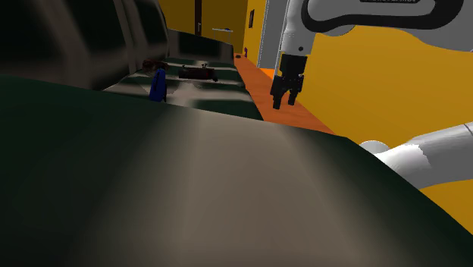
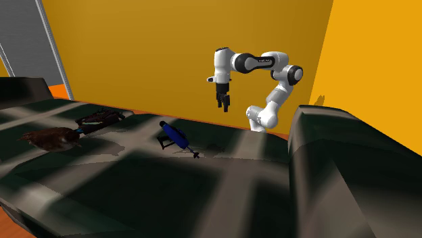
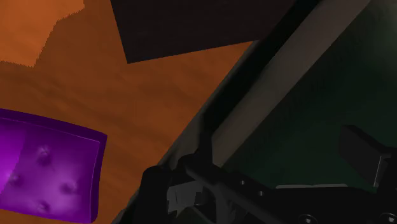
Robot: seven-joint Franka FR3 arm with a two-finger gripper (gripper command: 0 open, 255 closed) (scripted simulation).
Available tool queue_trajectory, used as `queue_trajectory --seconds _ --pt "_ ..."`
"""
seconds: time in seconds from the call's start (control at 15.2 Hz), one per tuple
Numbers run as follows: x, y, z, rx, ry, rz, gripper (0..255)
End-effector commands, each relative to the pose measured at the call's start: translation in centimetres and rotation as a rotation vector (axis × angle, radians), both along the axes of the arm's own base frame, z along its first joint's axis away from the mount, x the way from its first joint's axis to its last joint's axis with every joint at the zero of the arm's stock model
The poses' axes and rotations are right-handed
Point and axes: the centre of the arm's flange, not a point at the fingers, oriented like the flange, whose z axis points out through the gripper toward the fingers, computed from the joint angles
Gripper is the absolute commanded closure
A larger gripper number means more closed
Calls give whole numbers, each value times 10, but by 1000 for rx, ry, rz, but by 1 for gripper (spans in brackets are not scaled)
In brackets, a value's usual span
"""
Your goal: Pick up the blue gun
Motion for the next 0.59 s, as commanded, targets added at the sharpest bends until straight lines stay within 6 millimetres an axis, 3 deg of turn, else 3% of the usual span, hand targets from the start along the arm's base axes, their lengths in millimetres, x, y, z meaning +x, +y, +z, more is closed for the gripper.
queue_trajectory --seconds 0.0,0.53 --pt "0 0 0 0 0 0 0" --pt "58 76 4 15 -78 -140 0"
